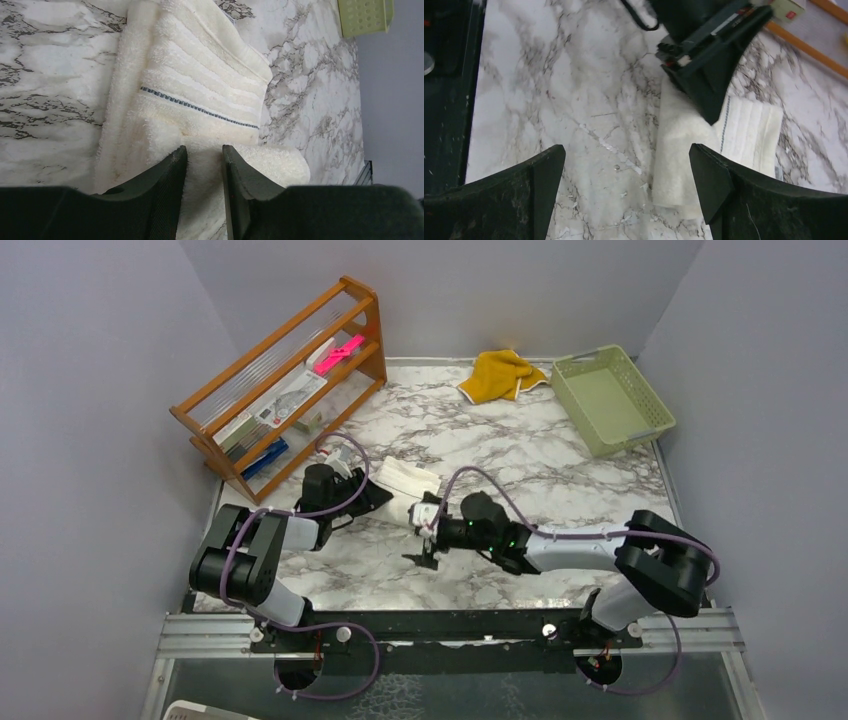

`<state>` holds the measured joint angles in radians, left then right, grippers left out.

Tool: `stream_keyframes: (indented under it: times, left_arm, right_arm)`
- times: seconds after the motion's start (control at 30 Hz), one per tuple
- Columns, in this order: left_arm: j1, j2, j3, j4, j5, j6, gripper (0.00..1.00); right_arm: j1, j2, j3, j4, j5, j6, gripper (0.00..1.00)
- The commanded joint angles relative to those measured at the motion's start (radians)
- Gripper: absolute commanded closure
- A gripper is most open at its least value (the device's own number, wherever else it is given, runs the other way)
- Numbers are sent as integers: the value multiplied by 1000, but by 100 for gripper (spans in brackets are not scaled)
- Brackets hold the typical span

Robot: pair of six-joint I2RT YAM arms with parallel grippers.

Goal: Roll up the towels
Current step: Roll the towel at the center of the board.

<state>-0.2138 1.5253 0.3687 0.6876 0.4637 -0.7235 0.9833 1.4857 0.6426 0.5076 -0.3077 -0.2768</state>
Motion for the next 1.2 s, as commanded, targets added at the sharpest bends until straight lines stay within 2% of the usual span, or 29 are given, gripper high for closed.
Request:
stream_keyframes:
  times: [0.0, 0.17, 0.43, 0.8, 1.17]
  left_arm:
    - [2, 45, 0, -78, -41, 38, 64]
    - [2, 40, 8, -96, -44, 46, 64]
    - [3, 43, 19, -118, -47, 63, 64]
    - [3, 23, 26, -142, -46, 78, 65]
    - [4, -48, 29, -194, -46, 111, 65]
  right_arm:
    - [87, 81, -44, 169, 171, -367, 4]
    - [128, 189, 0, 160, 293, -446, 5]
    - [138, 303, 55, 196, 453, -474, 10]
    - [139, 371, 122, 150, 467, -440, 17]
    - [136, 454, 245, -37, 493, -329, 24]
